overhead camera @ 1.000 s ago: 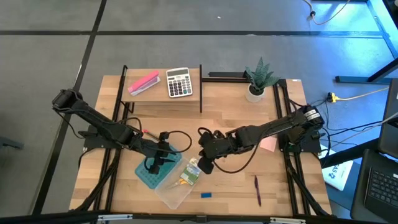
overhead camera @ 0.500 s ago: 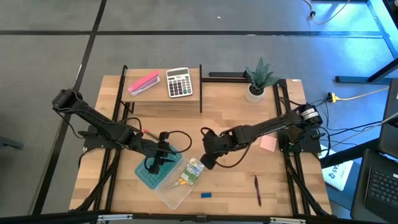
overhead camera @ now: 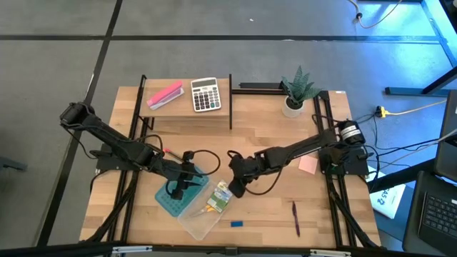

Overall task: Pack school essentials
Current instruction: Put the yellow crayon box into the blue supply box

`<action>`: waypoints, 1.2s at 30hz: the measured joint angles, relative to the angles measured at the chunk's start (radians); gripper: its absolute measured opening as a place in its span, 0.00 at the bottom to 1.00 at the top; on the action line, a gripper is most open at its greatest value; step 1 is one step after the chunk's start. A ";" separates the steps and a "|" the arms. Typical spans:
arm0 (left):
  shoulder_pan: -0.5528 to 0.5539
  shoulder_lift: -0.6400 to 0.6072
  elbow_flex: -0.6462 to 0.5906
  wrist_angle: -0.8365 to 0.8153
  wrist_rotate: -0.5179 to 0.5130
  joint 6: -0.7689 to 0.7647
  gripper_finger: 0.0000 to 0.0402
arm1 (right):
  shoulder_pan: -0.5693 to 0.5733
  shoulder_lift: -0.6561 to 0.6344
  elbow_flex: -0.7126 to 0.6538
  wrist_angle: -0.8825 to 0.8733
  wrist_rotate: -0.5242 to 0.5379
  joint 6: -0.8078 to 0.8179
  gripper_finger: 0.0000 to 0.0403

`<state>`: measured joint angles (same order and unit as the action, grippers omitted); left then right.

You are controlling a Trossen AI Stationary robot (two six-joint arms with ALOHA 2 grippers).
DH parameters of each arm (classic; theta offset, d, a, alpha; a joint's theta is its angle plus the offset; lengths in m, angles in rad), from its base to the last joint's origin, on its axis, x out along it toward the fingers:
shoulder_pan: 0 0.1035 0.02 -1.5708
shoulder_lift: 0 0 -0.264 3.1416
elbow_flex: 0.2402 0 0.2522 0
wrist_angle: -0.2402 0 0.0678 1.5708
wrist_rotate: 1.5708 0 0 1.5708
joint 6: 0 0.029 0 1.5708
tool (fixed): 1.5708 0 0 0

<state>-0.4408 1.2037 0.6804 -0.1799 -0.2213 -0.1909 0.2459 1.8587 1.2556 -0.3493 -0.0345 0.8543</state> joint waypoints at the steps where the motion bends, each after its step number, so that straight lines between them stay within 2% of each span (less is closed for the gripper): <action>1: 0.000 0.000 0.000 0.000 -0.003 0.000 0.34 | 0.000 0.006 0.000 0.011 -0.014 0.000 0.08; 8: 0.000 0.000 0.000 -0.001 -0.005 0.000 0.34 | 0.000 0.021 0.000 0.097 -0.083 -0.015 0.08; 18: 0.000 0.000 0.000 -0.003 -0.006 0.000 0.34 | 0.000 0.021 0.020 0.126 -0.169 -0.036 0.08; 29: 0.000 0.000 0.000 -0.006 -0.006 -0.001 0.34 | 0.000 0.013 0.059 0.091 -0.125 -0.074 0.08; 36: 0.000 -0.024 0.000 -0.012 -0.006 -0.014 0.34 | -0.022 -0.058 0.060 0.000 -0.122 -0.126 0.08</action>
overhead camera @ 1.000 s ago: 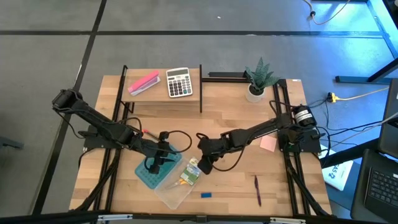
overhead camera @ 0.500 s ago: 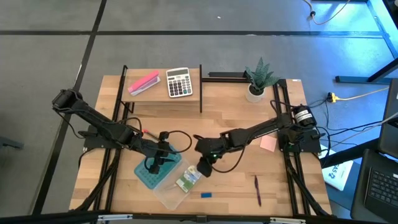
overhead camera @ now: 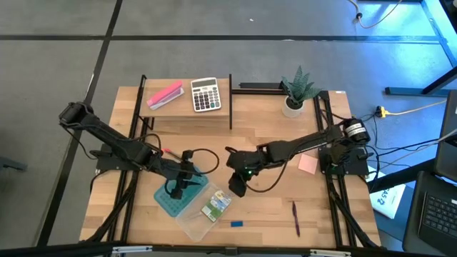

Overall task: Pack school essentials
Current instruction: Put the yellow crayon box into the blue supply box

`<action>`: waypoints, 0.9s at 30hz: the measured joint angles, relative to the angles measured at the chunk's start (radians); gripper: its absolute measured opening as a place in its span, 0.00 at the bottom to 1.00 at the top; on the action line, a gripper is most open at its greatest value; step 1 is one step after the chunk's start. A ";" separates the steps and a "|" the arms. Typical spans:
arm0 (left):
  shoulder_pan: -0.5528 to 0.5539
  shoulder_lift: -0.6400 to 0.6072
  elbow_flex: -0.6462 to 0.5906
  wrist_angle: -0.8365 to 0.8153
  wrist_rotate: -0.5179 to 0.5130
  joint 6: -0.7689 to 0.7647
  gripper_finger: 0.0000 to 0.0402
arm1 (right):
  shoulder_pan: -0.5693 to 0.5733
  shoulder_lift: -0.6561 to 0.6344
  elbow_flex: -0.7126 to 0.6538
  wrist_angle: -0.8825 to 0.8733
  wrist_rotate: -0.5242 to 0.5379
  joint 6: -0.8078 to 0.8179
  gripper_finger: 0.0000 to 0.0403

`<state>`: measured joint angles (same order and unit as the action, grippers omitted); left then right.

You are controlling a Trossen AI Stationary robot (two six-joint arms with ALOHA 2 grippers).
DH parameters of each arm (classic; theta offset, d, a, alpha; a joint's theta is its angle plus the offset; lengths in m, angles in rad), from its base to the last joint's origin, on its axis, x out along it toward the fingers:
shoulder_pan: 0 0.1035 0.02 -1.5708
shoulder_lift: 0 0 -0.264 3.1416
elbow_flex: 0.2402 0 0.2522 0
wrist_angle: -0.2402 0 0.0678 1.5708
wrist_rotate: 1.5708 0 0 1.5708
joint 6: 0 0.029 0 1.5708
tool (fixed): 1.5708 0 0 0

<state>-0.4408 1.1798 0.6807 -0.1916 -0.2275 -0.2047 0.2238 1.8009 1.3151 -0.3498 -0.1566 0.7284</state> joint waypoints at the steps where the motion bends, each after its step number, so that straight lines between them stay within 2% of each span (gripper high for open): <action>1: 0.000 -0.004 0.000 0.002 0.000 -0.003 0.34 | 0.000 -0.002 0.000 -0.006 0.000 -0.005 0.08; 6: -0.001 -0.015 0.000 0.006 0.001 -0.045 0.34 | 0.039 0.031 0.000 -0.005 0.001 -0.096 0.08; 11: -0.011 -0.007 0.001 0.042 0.100 -0.055 0.34 | 0.040 0.037 0.000 -0.040 0.119 -0.135 0.08; 13: -0.025 -0.001 0.000 0.029 0.110 -0.061 0.34 | 0.025 0.037 0.000 -0.048 0.129 -0.135 0.08; 15: -0.040 0.002 0.000 0.037 0.107 -0.079 0.34 | 0.018 0.034 0.000 -0.035 0.119 -0.148 0.08; 20: -0.074 0.017 0.000 0.038 0.099 -0.156 0.34 | 0.017 0.040 0.000 -0.033 0.004 -0.236 0.08; 25: -0.102 0.019 0.000 0.037 0.033 -0.203 0.34 | 0.022 0.085 -0.012 0.018 0.025 -0.235 0.08; 27: -0.109 0.019 0.000 0.035 0.007 -0.212 0.34 | 0.022 0.107 -0.012 0.028 0.067 -0.223 0.08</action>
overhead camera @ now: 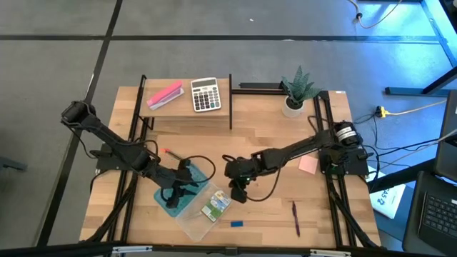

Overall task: Pack school essentials
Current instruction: Put the yellow crayon box into the blue supply box

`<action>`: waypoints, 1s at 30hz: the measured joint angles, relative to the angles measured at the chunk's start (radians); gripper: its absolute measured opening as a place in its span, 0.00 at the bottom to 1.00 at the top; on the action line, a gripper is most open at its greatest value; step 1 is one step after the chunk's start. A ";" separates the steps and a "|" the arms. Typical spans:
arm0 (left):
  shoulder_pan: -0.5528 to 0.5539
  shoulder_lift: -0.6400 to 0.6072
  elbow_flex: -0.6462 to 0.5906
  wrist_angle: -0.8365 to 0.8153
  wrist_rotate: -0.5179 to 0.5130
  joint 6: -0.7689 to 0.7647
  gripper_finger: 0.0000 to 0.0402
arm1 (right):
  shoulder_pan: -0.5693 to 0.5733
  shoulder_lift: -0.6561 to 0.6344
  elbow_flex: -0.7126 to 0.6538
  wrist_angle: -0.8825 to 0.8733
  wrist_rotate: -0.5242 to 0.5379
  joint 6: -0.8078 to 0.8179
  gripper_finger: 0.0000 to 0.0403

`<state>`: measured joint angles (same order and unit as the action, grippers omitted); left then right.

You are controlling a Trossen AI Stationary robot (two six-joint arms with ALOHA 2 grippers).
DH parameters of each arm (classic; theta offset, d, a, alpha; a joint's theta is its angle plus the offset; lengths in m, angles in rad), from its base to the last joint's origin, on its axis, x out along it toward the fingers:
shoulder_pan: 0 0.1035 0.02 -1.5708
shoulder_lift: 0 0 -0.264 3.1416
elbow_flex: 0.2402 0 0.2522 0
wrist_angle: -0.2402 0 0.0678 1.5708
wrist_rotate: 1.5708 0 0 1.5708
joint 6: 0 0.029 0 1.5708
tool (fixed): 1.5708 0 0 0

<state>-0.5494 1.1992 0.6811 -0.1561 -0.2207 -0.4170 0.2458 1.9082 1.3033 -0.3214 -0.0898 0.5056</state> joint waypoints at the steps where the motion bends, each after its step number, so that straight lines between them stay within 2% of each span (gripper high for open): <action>1: -0.002 0.000 0.000 0.000 -0.004 0.000 0.34 | -0.002 0.007 0.000 -0.001 0.013 0.009 0.08; 17: -0.004 0.000 0.000 -0.015 -0.006 0.000 0.34 | 0.000 0.060 0.002 0.136 0.013 0.115 0.08; 30: -0.003 0.000 0.000 -0.016 -0.006 0.004 0.34 | 0.009 0.084 0.000 0.160 0.010 0.147 0.08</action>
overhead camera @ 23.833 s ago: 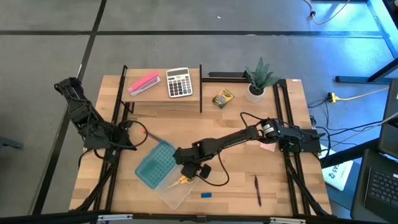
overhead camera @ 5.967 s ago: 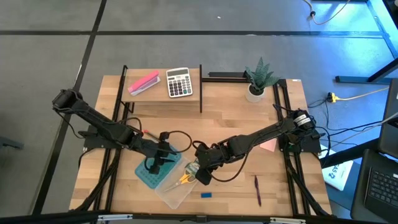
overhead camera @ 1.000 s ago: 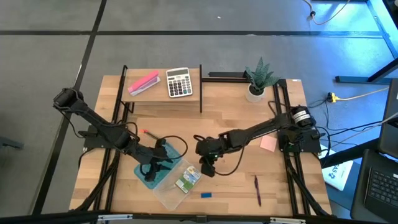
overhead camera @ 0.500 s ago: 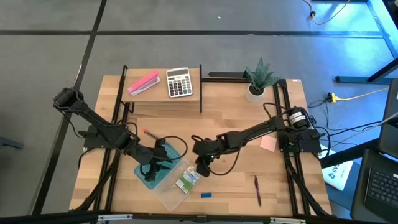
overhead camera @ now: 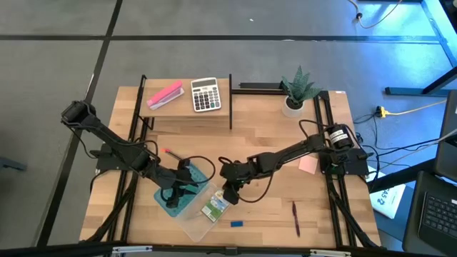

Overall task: Pack school essentials
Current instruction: Put the yellow crayon box into the blue supply box

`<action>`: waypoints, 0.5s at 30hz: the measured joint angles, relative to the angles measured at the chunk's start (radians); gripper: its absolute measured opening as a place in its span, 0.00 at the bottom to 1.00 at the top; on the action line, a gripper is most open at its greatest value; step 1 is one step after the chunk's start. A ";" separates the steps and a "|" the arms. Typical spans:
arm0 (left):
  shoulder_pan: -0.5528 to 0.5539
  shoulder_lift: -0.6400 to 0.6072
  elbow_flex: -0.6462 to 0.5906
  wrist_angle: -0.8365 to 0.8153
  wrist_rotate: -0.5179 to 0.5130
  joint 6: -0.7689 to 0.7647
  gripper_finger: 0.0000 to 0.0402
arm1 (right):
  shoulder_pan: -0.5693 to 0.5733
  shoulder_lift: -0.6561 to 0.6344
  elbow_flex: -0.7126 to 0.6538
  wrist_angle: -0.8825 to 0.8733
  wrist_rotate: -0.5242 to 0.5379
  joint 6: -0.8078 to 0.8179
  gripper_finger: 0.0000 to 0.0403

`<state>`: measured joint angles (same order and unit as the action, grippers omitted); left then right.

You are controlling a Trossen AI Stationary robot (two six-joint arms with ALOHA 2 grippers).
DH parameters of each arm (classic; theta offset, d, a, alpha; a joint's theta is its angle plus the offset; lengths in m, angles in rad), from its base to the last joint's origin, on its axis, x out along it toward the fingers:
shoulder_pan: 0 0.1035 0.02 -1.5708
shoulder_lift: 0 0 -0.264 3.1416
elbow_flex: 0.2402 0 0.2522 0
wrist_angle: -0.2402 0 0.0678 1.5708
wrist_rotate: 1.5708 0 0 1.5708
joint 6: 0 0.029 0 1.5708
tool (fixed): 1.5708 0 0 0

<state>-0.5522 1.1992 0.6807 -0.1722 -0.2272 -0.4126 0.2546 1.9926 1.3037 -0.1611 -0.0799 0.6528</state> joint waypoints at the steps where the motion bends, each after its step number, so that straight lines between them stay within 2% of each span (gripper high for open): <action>1: 0.000 0.000 0.000 0.000 0.000 0.000 0.34 | 0.000 0.004 0.000 0.000 0.000 0.000 0.08; 15: 0.000 0.000 0.000 0.000 -0.018 0.004 0.34 | 0.002 0.022 0.000 0.047 -0.046 0.025 0.08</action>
<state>-0.5522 1.1988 0.6807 -0.1726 -0.2452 -0.4088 0.2570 2.0148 1.3037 -0.1143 -0.1261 0.6781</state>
